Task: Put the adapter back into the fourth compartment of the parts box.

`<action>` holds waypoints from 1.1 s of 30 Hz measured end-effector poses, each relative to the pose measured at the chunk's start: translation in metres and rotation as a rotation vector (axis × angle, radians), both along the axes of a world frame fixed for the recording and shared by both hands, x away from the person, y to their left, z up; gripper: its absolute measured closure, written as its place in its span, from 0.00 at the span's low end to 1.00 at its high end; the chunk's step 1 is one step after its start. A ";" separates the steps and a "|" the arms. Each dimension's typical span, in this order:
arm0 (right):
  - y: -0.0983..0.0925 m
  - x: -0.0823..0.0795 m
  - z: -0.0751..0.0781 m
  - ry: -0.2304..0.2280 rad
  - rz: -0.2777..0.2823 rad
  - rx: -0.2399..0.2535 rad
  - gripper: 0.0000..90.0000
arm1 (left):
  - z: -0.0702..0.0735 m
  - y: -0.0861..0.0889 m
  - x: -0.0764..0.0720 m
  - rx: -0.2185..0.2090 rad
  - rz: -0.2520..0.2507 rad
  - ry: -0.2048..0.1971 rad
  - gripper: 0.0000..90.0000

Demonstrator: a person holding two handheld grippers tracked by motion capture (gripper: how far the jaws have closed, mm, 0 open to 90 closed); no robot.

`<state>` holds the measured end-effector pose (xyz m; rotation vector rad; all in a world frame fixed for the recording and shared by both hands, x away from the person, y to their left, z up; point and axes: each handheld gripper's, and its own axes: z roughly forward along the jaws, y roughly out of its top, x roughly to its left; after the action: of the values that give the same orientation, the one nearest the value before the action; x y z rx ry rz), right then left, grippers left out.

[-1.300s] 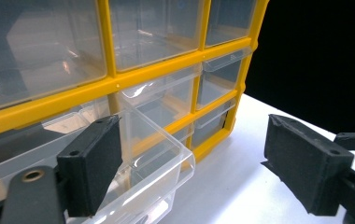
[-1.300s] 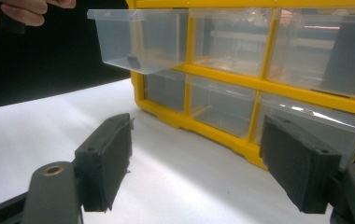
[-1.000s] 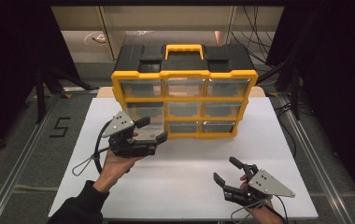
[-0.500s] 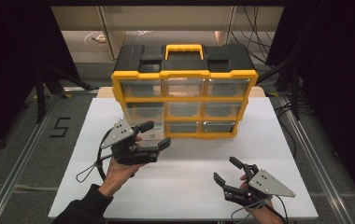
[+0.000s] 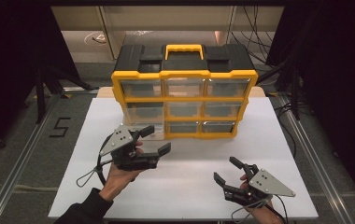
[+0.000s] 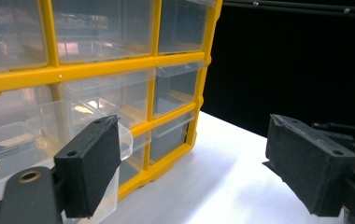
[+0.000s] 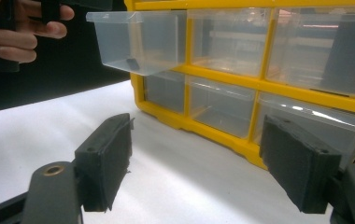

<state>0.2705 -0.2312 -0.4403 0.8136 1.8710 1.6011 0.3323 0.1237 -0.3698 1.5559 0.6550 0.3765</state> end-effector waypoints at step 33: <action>-0.001 0.000 0.001 -0.001 0.002 0.009 0.29 | -0.032 0.005 -0.011 -0.004 -0.021 0.000 0.19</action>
<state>0.2707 -0.2321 -0.4397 0.8144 1.8653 1.6125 0.3211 0.1290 -0.4013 1.5577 0.6386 0.3587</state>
